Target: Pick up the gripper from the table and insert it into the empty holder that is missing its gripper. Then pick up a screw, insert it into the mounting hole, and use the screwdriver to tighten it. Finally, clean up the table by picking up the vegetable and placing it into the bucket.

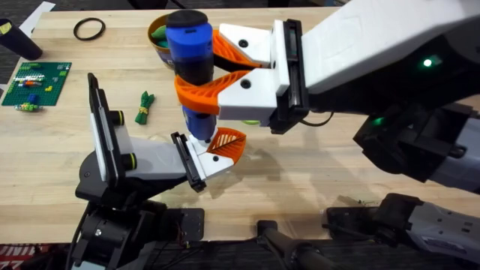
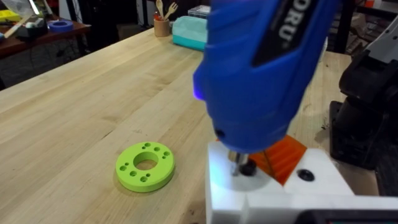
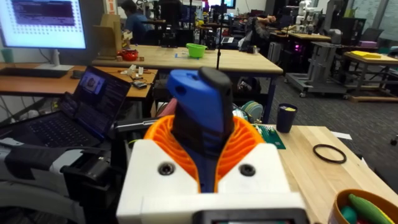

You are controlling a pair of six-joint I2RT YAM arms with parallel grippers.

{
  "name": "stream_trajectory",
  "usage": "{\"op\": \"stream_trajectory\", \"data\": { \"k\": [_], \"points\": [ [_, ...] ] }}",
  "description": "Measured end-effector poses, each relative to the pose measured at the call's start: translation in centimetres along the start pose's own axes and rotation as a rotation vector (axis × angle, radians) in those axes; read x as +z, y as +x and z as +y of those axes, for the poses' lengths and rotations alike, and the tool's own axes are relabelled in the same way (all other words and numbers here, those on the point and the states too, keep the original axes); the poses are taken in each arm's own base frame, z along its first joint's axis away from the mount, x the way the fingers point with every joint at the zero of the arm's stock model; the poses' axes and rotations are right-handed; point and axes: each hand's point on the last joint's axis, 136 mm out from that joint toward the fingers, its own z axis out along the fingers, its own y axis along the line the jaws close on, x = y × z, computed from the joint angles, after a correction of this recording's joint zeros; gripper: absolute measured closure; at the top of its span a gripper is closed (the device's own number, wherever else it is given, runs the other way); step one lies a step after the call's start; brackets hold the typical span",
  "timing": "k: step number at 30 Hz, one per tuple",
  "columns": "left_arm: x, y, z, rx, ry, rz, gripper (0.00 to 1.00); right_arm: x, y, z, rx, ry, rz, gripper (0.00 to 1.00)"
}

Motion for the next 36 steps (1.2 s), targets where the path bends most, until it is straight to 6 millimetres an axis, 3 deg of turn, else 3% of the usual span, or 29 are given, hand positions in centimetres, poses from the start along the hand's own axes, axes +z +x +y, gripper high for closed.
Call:
{"op": "stream_trajectory", "data": {
  "k": [10,17,25,36],
  "points": [
    [0.0,0.0,0.0,0.001,0.000,-0.001,0.984,0.0,-0.6,0.0,-0.029,-0.003,-0.035,0.929],
    [0.0,0.0,0.0,0.002,0.000,-0.001,0.984,-0.1,-2.7,0.4,-0.065,-0.015,-0.120,0.929],
    [0.0,0.0,0.0,0.002,0.000,-0.001,0.984,-0.5,-2.9,1.2,-0.045,-0.099,-0.105,0.929],
    [0.0,0.0,0.0,0.002,-0.001,-0.001,0.984,-1.6,-3.7,-0.1,0.029,-0.112,-0.088,0.929]
  ]
}}
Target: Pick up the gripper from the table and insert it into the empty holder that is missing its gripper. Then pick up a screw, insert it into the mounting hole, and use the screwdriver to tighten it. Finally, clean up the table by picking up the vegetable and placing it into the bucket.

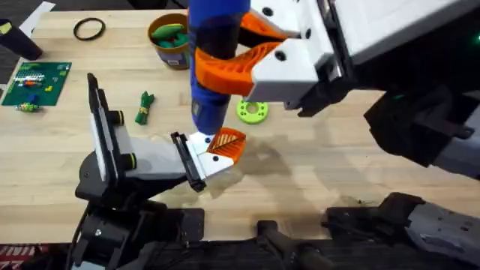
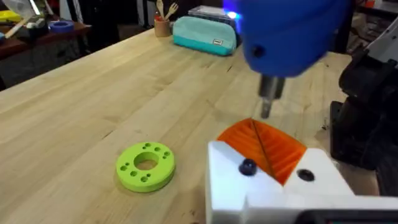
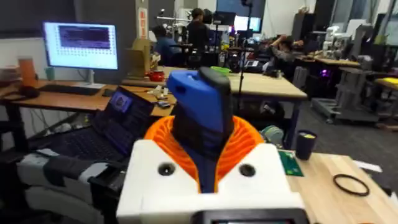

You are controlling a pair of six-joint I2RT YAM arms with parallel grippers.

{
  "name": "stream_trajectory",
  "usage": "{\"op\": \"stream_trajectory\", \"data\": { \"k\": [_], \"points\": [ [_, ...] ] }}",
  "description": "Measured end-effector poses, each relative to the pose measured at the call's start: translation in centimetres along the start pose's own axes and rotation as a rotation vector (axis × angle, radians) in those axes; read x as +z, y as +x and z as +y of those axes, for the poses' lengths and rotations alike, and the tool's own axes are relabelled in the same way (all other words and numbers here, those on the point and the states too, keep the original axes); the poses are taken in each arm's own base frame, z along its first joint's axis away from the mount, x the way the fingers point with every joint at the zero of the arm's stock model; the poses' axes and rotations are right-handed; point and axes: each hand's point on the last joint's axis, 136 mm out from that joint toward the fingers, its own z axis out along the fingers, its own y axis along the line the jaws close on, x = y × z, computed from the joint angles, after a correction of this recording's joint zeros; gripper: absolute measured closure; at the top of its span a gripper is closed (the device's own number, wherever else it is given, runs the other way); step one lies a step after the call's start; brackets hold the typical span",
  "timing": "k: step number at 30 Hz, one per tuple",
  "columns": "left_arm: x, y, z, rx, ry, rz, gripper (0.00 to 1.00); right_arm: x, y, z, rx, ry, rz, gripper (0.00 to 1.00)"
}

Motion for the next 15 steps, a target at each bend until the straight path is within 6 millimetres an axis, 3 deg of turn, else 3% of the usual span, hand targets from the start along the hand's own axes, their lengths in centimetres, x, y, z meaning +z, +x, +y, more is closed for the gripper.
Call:
{"op": "stream_trajectory", "data": {
  "k": [15],
  "points": [
    [0.0,0.0,0.0,0.000,0.000,0.000,0.984,0.9,3.1,-0.4,0.092,-0.018,0.061,0.929]
  ]
}}
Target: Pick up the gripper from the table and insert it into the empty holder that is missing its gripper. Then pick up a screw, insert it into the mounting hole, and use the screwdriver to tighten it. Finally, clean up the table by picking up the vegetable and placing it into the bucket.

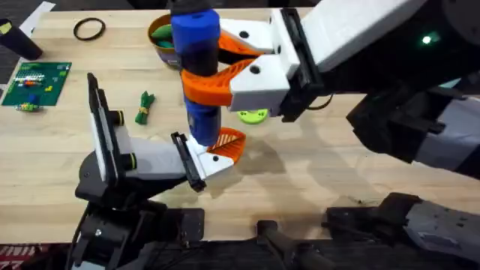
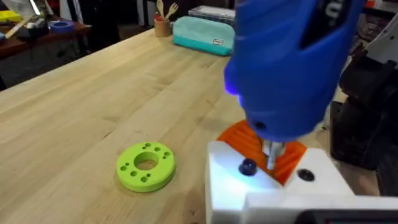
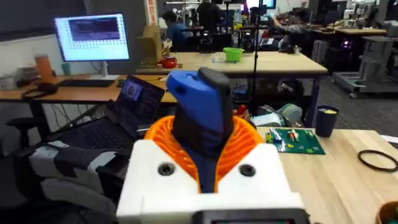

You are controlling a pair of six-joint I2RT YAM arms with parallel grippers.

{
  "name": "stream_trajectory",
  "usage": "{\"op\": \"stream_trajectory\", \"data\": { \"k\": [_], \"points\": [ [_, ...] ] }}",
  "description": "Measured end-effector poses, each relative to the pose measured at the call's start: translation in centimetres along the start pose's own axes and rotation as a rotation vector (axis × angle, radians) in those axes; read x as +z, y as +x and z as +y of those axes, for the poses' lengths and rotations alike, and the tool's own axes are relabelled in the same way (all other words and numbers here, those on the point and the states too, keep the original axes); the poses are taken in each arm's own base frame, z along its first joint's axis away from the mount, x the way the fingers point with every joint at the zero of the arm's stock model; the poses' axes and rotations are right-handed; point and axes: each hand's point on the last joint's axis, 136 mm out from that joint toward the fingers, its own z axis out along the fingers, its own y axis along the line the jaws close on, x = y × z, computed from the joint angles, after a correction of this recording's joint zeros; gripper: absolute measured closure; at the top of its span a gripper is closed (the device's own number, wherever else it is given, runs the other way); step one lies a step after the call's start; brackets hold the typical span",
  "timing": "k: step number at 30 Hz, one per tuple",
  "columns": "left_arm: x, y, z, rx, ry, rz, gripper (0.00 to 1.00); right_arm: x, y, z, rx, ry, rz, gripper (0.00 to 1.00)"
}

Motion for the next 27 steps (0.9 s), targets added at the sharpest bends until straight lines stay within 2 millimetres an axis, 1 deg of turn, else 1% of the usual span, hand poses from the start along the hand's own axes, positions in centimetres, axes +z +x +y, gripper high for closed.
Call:
{"op": "stream_trajectory", "data": {
  "k": [12,17,27],
  "points": [
    [0.00,0.00,0.00,0.000,0.000,0.000,0.984,0.00,-0.10,0.03,-0.026,-0.001,-0.004,0.929],
    [0.00,0.00,0.00,0.000,0.000,0.000,0.984,-0.01,-0.22,0.39,-0.070,-0.020,-0.006,0.929],
    [0.00,0.00,0.00,0.000,0.000,0.000,0.984,-0.01,-0.17,0.58,-0.091,-0.031,-0.003,0.929]
  ]
}}
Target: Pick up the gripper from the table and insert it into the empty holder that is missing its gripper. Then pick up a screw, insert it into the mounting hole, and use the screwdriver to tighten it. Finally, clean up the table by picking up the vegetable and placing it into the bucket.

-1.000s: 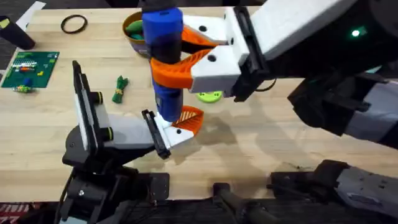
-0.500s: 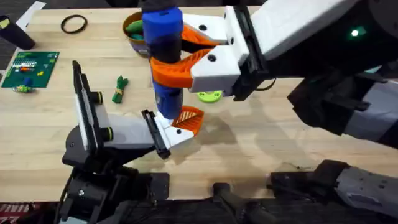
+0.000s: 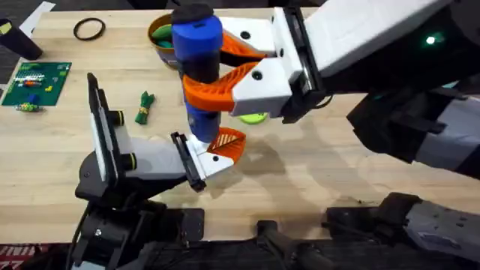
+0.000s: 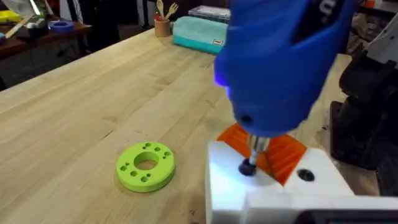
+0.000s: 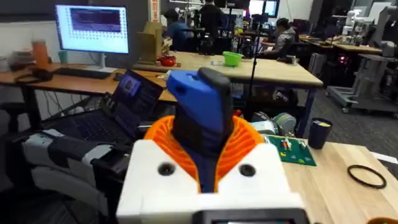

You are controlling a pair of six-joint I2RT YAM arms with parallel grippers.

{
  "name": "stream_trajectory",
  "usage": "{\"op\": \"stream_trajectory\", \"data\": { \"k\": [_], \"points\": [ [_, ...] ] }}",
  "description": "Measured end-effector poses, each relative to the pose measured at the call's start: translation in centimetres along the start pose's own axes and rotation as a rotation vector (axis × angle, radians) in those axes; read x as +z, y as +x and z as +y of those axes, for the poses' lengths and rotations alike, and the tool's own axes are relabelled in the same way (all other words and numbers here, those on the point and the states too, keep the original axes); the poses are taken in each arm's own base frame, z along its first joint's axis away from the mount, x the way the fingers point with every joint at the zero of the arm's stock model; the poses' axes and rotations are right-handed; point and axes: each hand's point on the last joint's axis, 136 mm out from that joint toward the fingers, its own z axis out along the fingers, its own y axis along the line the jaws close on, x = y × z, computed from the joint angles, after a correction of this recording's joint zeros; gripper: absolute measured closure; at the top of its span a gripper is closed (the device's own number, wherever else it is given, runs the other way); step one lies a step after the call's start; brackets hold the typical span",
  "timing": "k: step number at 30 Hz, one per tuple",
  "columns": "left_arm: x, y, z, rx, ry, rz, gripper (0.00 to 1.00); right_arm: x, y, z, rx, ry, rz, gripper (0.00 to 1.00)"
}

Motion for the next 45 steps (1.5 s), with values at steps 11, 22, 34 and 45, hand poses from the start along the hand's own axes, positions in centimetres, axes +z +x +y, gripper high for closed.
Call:
{"op": "stream_trajectory", "data": {
  "k": [11,22,34,45],
  "points": [
    [0.00,0.00,0.00,-0.001,0.000,0.000,0.984,0.00,0.41,0.17,0.000,-0.012,0.015,0.929],
    [0.00,0.00,0.01,0.000,-0.001,0.000,0.984,0.01,0.38,0.16,-0.021,-0.012,0.015,0.929],
    [0.00,0.00,0.01,0.000,-0.001,0.000,0.984,0.01,0.36,0.17,-0.026,-0.012,0.015,0.929],
    [0.00,0.00,0.01,0.000,-0.001,0.000,0.984,0.28,0.39,0.61,-0.029,-0.026,0.013,0.929]
  ]
}}
